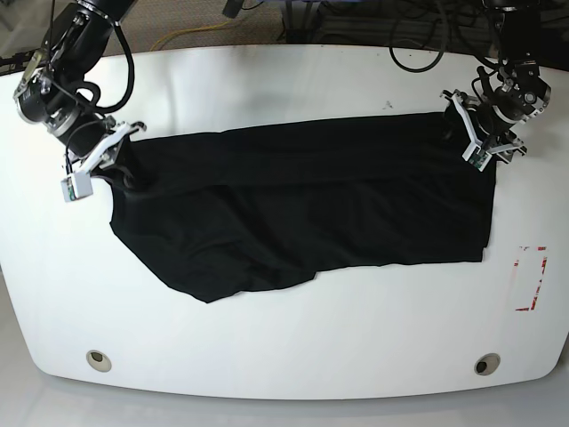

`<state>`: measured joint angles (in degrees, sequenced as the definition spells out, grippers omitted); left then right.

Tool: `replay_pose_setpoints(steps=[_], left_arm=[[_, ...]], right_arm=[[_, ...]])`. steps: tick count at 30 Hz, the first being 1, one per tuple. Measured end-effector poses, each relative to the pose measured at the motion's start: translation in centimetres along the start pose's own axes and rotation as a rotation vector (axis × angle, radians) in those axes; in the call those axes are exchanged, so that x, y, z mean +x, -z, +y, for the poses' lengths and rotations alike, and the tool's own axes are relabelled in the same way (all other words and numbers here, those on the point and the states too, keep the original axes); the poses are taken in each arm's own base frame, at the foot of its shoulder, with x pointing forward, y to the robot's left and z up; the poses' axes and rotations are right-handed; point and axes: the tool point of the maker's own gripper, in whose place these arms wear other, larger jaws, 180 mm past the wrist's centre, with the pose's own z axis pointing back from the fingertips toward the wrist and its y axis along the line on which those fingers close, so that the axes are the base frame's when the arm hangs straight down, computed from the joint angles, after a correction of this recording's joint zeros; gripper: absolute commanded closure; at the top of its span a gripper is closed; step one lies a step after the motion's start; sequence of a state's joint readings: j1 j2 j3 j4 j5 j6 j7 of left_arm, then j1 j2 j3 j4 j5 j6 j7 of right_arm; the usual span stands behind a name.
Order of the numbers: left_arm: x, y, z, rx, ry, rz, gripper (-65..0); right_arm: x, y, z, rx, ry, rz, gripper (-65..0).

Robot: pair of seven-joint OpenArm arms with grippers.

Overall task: Fold the T-shirt properly
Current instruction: 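Drag the shirt edge back toward the robot with both grippers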

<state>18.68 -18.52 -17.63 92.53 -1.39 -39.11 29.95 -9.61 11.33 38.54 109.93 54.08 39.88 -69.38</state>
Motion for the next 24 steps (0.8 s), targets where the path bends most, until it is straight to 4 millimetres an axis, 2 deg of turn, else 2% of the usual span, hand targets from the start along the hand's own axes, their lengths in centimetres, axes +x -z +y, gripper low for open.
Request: replay_pose_setpoints(steps=[2, 4, 9, 13, 15, 18, 20, 24], left_arm=[[-0.1, -0.1, 0.2, 0.004, 0.001, 0.004, -42.1], [-0.2, -0.1, 0.3, 0.007, 0.004, 0.009, -42.1], [-0.2, -0.1, 0.3, 0.008, 0.004, 0.010, -42.1], [-0.2, -0.1, 0.3, 0.008, 0.005, 0.010, -42.1], [-0.2, -0.1, 0.3, 0.008, 0.005, 0.010, -42.1], [-0.2, -0.1, 0.3, 0.009, 0.007, 0.013, -42.1], [-0.1, -0.1, 0.4, 0.010, 0.007, 0.010, -42.1], [-0.1, -0.1, 0.4, 0.011, 0.007, 0.012, -42.1]], right_arm=[[0.5, 1.3, -0.5, 0.026, 0.025, -0.013, 0.0], [0.3, 2.3, -0.8, 0.042, 0.040, 0.009, 0.0], [-0.4, 4.0, -3.8, -0.008, 0.078, 0.075, -0.3], [-0.4, 5.4, -5.5, -0.032, 0.103, 0.107, -17.0], [-0.9, 5.6, -7.2, -0.081, 0.109, 0.136, -31.9], [-1.0, 5.8, -8.7, -0.127, 0.115, 0.116, -46.5], [-1.4, 5.7, -9.4, -0.159, 0.108, 0.129, -49.0], [-1.4, 3.9, -10.7, -0.214, 0.049, 0.159, -46.5]])
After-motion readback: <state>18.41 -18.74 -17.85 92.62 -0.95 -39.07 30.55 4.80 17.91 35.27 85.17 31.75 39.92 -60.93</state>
